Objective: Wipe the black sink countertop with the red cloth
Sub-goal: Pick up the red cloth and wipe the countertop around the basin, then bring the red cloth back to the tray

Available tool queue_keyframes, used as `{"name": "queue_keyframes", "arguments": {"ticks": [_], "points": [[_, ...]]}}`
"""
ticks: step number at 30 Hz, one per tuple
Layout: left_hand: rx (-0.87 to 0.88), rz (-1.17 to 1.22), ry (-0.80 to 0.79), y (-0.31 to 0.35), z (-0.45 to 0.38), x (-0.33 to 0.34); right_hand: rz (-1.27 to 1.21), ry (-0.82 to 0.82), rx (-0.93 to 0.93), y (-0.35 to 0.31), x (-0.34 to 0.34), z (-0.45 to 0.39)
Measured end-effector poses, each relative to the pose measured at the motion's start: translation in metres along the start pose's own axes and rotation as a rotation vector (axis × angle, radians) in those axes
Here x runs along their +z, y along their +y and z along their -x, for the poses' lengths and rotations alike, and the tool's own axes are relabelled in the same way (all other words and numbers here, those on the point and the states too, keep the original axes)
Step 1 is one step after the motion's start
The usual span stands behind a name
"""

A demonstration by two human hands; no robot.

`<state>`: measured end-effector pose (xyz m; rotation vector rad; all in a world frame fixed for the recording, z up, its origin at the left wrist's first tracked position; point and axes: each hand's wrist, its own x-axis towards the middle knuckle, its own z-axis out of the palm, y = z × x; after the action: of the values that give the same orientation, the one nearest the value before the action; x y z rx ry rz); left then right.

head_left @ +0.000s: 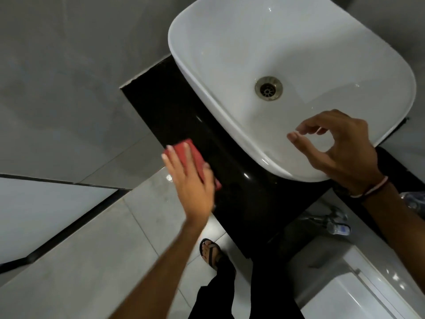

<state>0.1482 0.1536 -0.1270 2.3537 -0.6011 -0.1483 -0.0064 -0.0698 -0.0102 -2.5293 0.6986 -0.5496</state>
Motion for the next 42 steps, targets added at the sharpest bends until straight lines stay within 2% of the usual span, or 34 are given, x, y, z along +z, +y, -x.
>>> {"name": "queue_keyframes", "arguments": {"ticks": [2,5,8,10,11,13,15,18,20,23,26,30,32,34,35,36,38,40,41,42], "points": [[0.283,-0.165,-0.098,0.019,0.064,0.009,0.008,0.001,0.004,-0.001,0.0,0.0],[0.657,-0.154,-0.361,0.036,0.101,0.019,0.011,0.004,0.004,-0.001,-0.001,0.002],[1.021,-0.227,-0.516,0.02,0.038,0.011,-0.002,-0.021,0.013,0.004,-0.002,0.002],[1.093,-0.332,-0.491,-0.007,-0.039,-0.009,0.002,-0.019,0.012,0.006,-0.002,0.001],[1.027,-0.371,-0.48,-0.02,-0.081,-0.022,0.005,-0.011,0.01,0.007,-0.003,0.0],[0.74,-0.41,-0.466,-0.041,-0.154,-0.048,0.006,0.014,0.007,0.007,-0.002,0.0],[0.469,-0.386,-0.373,-0.049,-0.185,-0.056,0.001,0.033,0.022,0.008,-0.003,0.0],[0.175,-0.243,-0.172,-0.033,-0.149,-0.035,0.011,0.034,0.043,0.007,-0.001,-0.002],[0.088,-0.151,-0.081,-0.015,-0.095,-0.017,0.012,0.059,0.057,0.004,-0.002,-0.001],[0.116,-0.107,-0.076,0.006,0.005,0.001,0.008,0.084,0.071,0.001,-0.001,-0.001],[0.318,-0.16,-0.169,0.029,0.095,0.011,0.016,0.071,0.115,-0.003,-0.002,-0.001],[0.6,-0.249,-0.373,0.064,0.135,0.023,0.009,0.009,0.184,-0.007,-0.004,0.001],[0.7,-0.227,-0.485,0.086,0.14,0.03,-0.1,0.062,0.208,-0.011,-0.007,0.004],[0.659,0.006,-0.681,0.11,0.144,0.04,-0.291,0.219,0.223,-0.014,-0.012,0.012],[0.579,0.159,-0.79,0.122,0.144,0.042,-0.362,0.325,0.251,-0.015,-0.015,0.021],[0.48,0.321,-0.824,0.132,0.143,0.043,-0.399,0.438,0.312,-0.014,-0.018,0.035],[0.303,0.562,-0.79,0.145,0.143,0.041,-0.442,0.665,0.481,-0.009,-0.025,0.071],[0.25,0.626,-0.778,0.157,0.144,0.041,-0.574,0.823,0.688,0.001,-0.028,0.114],[0.248,0.632,-0.779,0.164,0.146,0.041,-0.706,0.84,0.832,0.006,-0.029,0.135],[0.25,0.636,-0.798,0.171,0.148,0.043,-0.911,0.781,0.996,0.009,-0.03,0.154]]}}
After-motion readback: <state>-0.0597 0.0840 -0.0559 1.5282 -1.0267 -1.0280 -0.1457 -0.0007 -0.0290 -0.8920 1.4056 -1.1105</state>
